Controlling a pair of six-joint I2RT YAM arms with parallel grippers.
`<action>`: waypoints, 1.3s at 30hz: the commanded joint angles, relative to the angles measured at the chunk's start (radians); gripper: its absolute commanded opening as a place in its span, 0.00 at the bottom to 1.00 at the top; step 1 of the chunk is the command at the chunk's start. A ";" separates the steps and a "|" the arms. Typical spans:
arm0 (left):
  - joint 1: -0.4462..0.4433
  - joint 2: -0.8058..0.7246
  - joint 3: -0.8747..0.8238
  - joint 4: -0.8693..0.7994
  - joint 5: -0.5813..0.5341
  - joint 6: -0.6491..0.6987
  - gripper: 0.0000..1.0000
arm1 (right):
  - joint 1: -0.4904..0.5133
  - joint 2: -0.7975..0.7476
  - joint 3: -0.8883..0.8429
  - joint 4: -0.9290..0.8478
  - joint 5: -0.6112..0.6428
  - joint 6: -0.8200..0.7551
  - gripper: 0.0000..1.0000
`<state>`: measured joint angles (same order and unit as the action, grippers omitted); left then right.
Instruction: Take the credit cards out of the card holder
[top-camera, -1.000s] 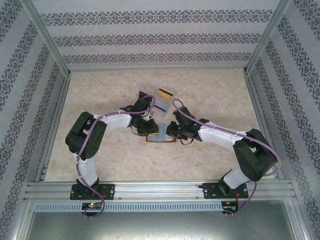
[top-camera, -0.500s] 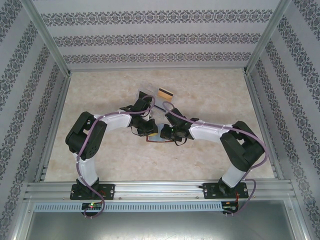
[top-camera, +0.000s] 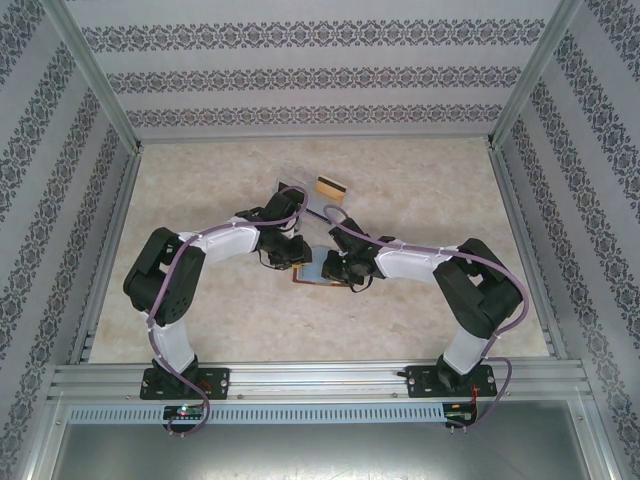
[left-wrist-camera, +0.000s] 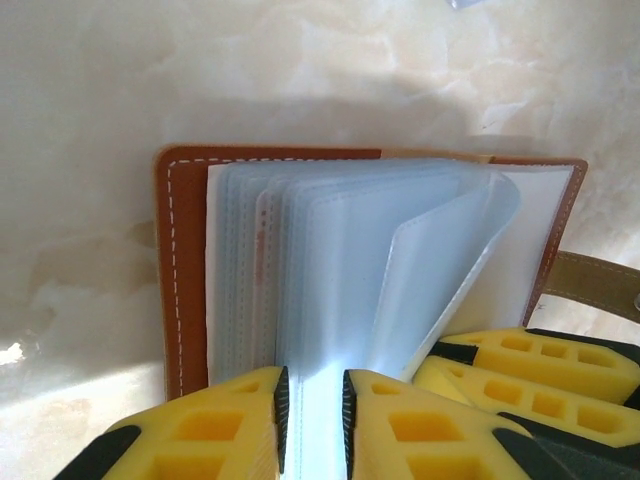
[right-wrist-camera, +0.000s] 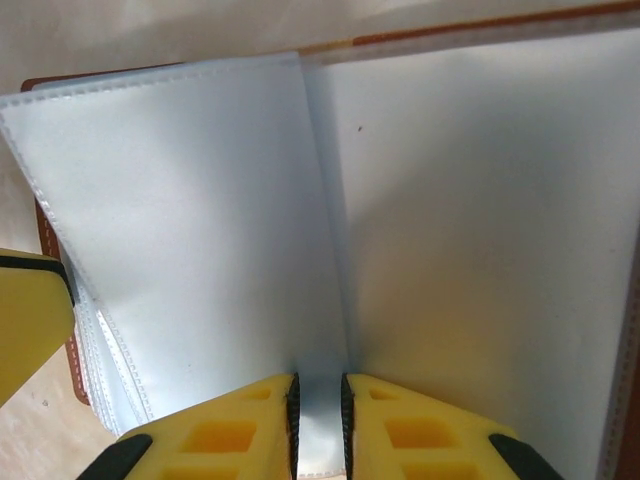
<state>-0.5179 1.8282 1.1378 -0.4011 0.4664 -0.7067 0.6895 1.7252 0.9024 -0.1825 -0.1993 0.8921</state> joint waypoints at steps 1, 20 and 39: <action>-0.008 0.017 0.017 -0.033 0.000 0.024 0.26 | -0.005 0.023 -0.013 -0.024 0.036 0.006 0.21; -0.007 0.051 0.024 0.028 0.141 0.014 0.28 | -0.008 0.039 -0.016 -0.004 0.017 0.013 0.21; -0.041 0.041 0.038 0.204 0.279 -0.010 0.41 | -0.131 -0.283 -0.131 0.004 0.024 -0.037 0.31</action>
<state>-0.5335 1.8618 1.1473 -0.2485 0.7097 -0.7189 0.5762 1.4754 0.8108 -0.1684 -0.2028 0.8684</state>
